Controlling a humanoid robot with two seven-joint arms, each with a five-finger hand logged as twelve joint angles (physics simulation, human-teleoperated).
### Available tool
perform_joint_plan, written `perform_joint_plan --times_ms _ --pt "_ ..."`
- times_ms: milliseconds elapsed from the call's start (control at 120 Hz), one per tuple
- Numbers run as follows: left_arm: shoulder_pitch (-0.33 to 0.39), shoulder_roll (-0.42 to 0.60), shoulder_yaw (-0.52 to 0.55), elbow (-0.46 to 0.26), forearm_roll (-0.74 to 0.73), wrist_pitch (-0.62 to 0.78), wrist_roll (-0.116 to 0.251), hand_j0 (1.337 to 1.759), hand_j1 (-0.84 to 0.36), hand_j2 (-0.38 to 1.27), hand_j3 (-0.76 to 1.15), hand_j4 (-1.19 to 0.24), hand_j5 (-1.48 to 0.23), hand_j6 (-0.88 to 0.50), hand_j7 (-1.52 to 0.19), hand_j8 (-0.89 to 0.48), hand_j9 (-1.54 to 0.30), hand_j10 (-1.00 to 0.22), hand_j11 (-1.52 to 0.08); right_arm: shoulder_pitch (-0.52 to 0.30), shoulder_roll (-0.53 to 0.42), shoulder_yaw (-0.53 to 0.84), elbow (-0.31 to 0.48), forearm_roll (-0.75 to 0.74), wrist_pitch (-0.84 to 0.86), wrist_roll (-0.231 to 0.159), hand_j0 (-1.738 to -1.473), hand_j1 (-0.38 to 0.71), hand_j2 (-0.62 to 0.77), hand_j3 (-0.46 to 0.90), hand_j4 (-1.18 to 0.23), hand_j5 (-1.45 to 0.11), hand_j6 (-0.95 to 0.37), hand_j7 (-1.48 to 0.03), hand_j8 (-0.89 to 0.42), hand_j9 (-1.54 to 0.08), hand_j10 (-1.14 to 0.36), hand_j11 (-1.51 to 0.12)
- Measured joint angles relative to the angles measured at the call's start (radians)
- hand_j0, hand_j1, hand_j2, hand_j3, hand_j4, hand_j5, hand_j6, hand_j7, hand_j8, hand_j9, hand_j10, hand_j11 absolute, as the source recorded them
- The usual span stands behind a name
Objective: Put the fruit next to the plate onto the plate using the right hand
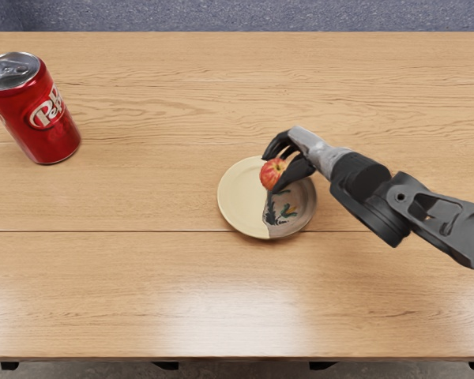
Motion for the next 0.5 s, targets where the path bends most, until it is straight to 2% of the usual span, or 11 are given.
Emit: perform_joint_plan --times_ms 100,192,267,400,450,500 --pt "0.000 0.000 0.000 0.000 0.000 0.000 0.000 1.658 0.35 0.00 0.00 0.00 0.00 0.00 0.00 0.00 0.00 0.00 0.00 -0.002 0.050 -0.016 -0.032 -0.001 0.002 -0.001 -1.658 0.36 0.55 0.00 -0.69 -1.00 -0.47 -0.94 -0.38 -0.98 -0.53 -0.96" --pt "0.000 0.000 0.000 0.000 0.000 0.000 0.000 1.658 0.35 0.00 0.00 0.00 0.00 0.00 0.00 0.00 0.00 0.00 0.00 -0.002 0.062 -0.014 -0.043 -0.006 -0.005 0.000 -1.658 0.13 0.34 0.00 -0.47 -0.68 -0.33 -0.64 -0.27 -0.66 -0.36 -0.65" --pt "0.000 0.000 0.000 0.000 0.000 0.000 0.000 1.658 0.35 0.00 0.00 0.00 0.00 0.00 0.00 0.00 0.00 0.00 0.00 0.000 0.044 0.006 -0.026 -0.008 0.016 0.000 -1.658 0.00 0.24 0.00 -0.33 -0.48 -0.24 -0.45 -0.20 -0.47 -0.26 -0.46" --pt "0.000 0.000 0.000 0.000 0.000 0.000 0.000 1.658 0.35 0.00 0.00 0.00 0.00 0.00 0.00 0.00 0.00 0.00 0.00 -0.016 0.014 0.156 0.006 0.018 0.318 0.000 -1.658 -0.15 0.12 0.00 -0.19 -0.27 -0.14 -0.25 -0.12 -0.26 -0.15 -0.26" --pt "0.000 0.000 0.000 0.000 0.000 0.000 0.000 1.658 0.35 0.00 0.00 0.00 0.00 0.00 0.00 0.00 0.00 0.00 0.00 -0.023 -0.020 0.213 0.010 0.092 0.461 0.001 -1.658 -0.19 0.09 0.00 -0.15 -0.22 -0.12 -0.21 -0.10 -0.21 -0.12 -0.21" --pt "0.000 0.000 0.000 0.000 0.000 0.000 0.000 1.658 0.35 0.00 0.00 0.00 0.00 0.00 0.00 0.00 0.00 0.00 0.00 -0.038 -0.080 0.278 0.010 0.194 0.611 0.022 -1.658 -0.22 0.07 0.00 -0.13 -0.18 -0.10 -0.17 -0.08 -0.18 -0.10 -0.17"
